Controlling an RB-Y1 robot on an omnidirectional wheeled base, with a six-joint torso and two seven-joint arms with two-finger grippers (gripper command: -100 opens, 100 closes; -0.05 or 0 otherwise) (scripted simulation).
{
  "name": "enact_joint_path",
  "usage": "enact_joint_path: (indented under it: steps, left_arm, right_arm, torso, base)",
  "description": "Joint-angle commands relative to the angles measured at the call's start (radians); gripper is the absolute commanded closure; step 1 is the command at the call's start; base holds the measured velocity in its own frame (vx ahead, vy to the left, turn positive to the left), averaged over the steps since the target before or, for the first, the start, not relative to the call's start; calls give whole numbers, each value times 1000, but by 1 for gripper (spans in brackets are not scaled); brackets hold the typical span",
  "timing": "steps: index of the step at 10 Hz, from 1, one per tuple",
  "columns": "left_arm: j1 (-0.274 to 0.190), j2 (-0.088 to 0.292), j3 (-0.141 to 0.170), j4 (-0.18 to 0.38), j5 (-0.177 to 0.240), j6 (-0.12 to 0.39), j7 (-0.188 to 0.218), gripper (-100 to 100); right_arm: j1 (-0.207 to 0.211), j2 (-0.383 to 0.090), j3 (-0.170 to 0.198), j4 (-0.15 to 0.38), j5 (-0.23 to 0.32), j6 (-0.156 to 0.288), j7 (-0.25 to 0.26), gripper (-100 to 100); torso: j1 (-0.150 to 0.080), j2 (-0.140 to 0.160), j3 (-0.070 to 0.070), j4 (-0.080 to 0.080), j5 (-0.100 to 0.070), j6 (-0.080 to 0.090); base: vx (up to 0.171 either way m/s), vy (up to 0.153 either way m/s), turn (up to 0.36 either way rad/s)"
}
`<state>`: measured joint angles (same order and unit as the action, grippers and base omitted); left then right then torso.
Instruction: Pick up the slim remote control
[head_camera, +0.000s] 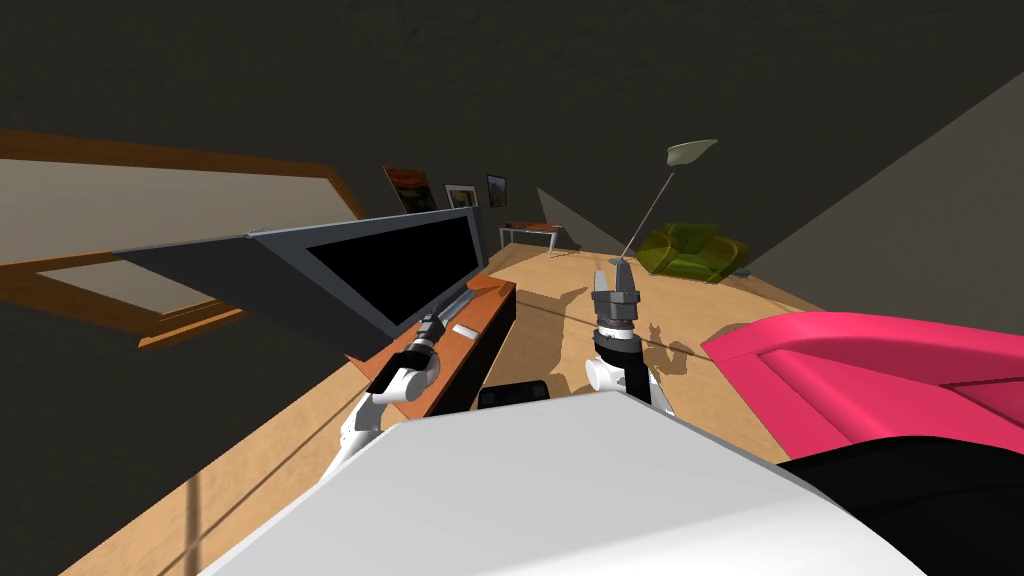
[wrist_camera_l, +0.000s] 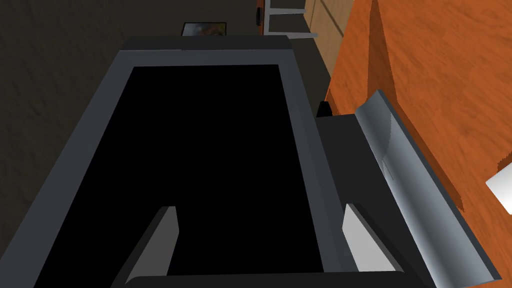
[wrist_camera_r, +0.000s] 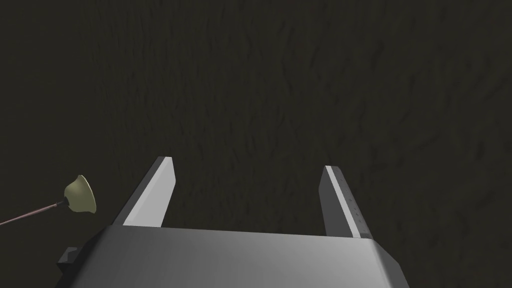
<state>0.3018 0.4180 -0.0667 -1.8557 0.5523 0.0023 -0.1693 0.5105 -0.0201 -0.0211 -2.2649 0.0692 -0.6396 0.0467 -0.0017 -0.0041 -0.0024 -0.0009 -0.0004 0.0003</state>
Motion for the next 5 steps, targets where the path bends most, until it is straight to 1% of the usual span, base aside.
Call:
enact_joint_path:
  steps: [1,2,3,4,5]
  left_arm:
    - [0,3,4,2,12,50,-11,-100]
    - [0,3,4,2,12,60,-11,-100]
    - [-11,20,2,38,38,99,-28,-100]
    - [-11,20,2,38,38,117,-28,-100]
    - [-20,36,1,76,61,150,-44,-100]
  right_arm:
    - [0,0,0,0,0,0,0,0]
    - [0,0,0,0,0,0,0,0]
    - [0,0,0,0,0,0,0,0]
    - [0,0,0,0,0,0,0,0]
    - [0,0,0,0,0,0,0,0]
  torso:
    - [0,0,0,0,0,0]
    - [0,1,0,0,0,0]
    - [1,2,1,0,0,0]
    - [1,1,1,0,0,0]
    - [1,1,1,0,0,0]
  base:
    - [37,-27,-12]
    - [12,-11,3]
    - [37,-26,-43]
    - [46,-20,-17]
    - [58,-23,-55]
